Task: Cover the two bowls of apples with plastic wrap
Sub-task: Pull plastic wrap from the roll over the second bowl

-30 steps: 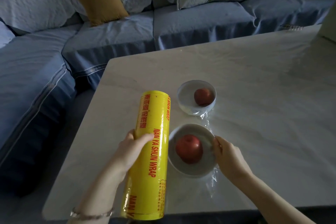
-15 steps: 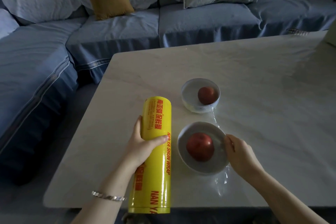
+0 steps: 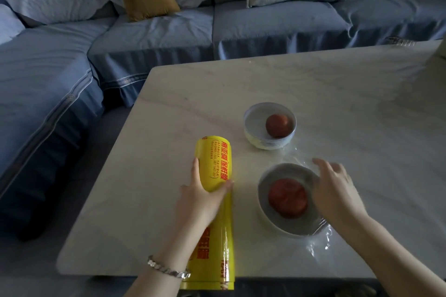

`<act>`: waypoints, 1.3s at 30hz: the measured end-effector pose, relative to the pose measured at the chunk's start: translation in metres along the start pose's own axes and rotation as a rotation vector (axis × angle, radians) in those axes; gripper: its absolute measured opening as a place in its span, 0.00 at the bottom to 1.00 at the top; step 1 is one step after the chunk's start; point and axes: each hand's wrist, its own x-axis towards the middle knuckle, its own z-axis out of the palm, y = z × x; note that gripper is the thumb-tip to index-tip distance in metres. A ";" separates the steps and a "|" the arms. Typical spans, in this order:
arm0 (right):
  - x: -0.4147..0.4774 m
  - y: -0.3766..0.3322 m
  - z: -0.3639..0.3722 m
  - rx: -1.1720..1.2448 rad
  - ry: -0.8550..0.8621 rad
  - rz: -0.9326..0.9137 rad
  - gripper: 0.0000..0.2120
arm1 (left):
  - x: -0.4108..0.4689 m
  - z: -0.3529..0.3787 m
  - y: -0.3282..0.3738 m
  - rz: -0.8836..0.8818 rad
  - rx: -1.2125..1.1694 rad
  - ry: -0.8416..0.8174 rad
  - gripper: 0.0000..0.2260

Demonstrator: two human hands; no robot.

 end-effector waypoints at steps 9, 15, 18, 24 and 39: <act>0.058 -0.097 0.050 -0.167 -0.470 -0.415 0.27 | 0.010 -0.003 0.014 0.057 -0.033 0.051 0.31; 0.068 -0.107 0.054 -0.247 -0.545 -0.373 0.24 | 0.014 0.011 0.021 0.033 0.037 0.142 0.35; 0.067 -0.102 0.052 -0.209 -0.528 -0.363 0.18 | 0.015 0.011 0.018 0.064 0.053 0.152 0.35; 0.063 -0.104 0.059 -0.301 -0.352 -0.430 0.14 | 0.013 0.011 0.018 0.091 0.086 0.163 0.35; 0.056 -0.109 0.077 -0.339 -0.210 -0.319 0.15 | 0.008 0.006 0.019 0.080 0.090 0.141 0.38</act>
